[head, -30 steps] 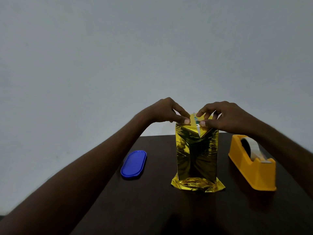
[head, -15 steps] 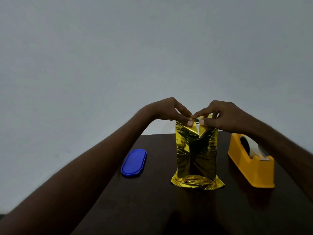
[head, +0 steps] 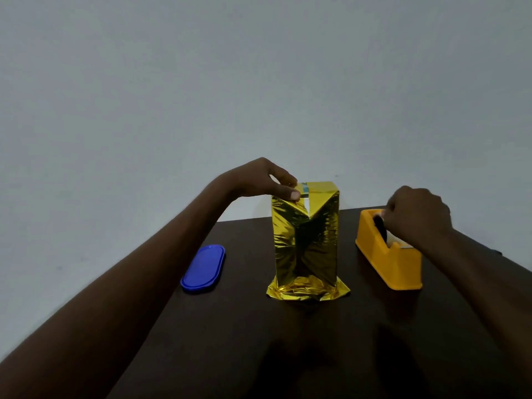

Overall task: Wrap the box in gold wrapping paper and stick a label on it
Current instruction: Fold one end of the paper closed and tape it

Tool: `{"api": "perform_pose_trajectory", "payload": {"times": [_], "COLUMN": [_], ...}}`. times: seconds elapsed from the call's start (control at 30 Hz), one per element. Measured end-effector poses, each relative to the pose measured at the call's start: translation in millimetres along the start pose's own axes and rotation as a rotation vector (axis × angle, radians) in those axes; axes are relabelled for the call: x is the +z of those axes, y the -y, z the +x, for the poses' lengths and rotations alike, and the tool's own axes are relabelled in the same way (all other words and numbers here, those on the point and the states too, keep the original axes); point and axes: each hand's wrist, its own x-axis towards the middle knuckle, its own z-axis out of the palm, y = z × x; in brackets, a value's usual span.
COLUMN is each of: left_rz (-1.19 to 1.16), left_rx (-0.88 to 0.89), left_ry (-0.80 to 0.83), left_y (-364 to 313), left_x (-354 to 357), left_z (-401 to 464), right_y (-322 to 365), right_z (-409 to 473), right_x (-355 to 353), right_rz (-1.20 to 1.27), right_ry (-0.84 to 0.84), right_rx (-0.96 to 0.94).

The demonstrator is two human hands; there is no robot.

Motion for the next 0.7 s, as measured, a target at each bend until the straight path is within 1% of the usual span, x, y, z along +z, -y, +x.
{"api": "perform_pose_trajectory", "payload": {"times": [0.03,0.1,0.17,0.27,0.3,0.33,0.37,0.4,0.43,0.47,0.5,0.57,0.6,0.63,0.67,0.7], "left_rz": [-0.011,-0.035,-0.05,-0.079,-0.087,-0.095,-0.101,-0.108,-0.113,-0.117,-0.121,-0.123,-0.122,-0.123,-0.126,-0.128], "left_rx": [-0.004,-0.009,-0.012,-0.017,-0.022,-0.027,-0.034,-0.039,-0.044,-0.047,-0.05,-0.054,-0.054,-0.053,-0.053,-0.056], "left_ry": [-0.007,-0.021,-0.028,-0.047,-0.051,-0.053,-0.055,-0.054,-0.054,-0.054,-0.056,-0.055,-0.055,-0.056,-0.057,-0.059], "left_y": [0,0,-1,-1,-1,-1,-1,-1,-2,-2,-2,-2,-3,-4,-4,-5], "left_x": [0,2,3,5,5,6,6,7,7,7,7,7,7,7,8,7], "left_z": [-1,-2,-3,-4,-4,-4,-4,-4,-5,-5,-5,-5,-6,-6,-6,-7], "right_y": [-5,-14,-26,-32,-35,-36,-35,-32,-34,-33,-30,-34,-34,-39,-47,-51], "right_z": [-3,-9,-8,-6,-2,-3,-2,-4,0,-5,-4,-1,-5,-3,-8,-8], "right_x": [-1,-2,3,1,4,1,0,-2,1,1,2,1,2,12,19,26], "right_rz": [-0.026,-0.09,-0.095,-0.069,-0.086,-0.017,0.143,0.29,0.318,0.221,0.204,0.424,0.454,0.452,0.506,0.651], "right_ry": [0.073,0.18,0.263,0.377,0.398,0.376,0.41,0.407,0.471,0.457,0.46,0.39,0.345,0.369,0.377,0.367], "right_rx": [0.059,0.113,0.152,0.159,0.125,0.118,0.217,0.28,0.319,0.229,0.252,0.388,0.35,0.334,0.322,0.409]}}
